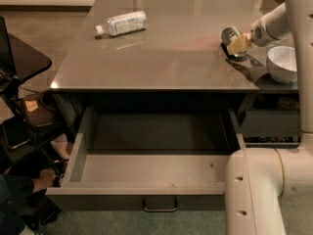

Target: Place green can into top drawer

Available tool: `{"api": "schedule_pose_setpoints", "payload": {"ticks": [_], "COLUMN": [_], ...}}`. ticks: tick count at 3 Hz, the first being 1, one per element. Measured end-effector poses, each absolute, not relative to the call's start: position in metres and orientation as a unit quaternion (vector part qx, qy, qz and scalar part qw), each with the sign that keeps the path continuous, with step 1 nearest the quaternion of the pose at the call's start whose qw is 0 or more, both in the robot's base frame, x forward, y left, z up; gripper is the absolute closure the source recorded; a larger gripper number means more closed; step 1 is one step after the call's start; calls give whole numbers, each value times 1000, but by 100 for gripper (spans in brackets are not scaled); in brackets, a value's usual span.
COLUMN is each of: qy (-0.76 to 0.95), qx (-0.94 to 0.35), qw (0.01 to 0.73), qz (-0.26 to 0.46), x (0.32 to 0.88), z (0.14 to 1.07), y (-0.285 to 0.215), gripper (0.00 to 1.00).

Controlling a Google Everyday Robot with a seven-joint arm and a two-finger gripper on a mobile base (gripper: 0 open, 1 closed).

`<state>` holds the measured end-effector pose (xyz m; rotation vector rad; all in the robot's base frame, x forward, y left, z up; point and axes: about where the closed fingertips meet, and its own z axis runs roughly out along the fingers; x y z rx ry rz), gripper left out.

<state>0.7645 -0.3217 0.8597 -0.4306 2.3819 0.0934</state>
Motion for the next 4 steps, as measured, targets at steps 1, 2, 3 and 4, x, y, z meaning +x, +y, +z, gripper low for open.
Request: {"api": "schedule_pose_setpoints", "payload": {"ticks": [1, 2, 3, 4], "qy": [920, 920, 920, 920], "qx": [-166, -166, -166, -166], "qw": [352, 352, 352, 352], "qz": [36, 36, 36, 36], "x": [764, 765, 765, 765], "z": [860, 860, 860, 860], "y": [-322, -322, -322, -322], "gripper": [81, 58, 35, 12]}}
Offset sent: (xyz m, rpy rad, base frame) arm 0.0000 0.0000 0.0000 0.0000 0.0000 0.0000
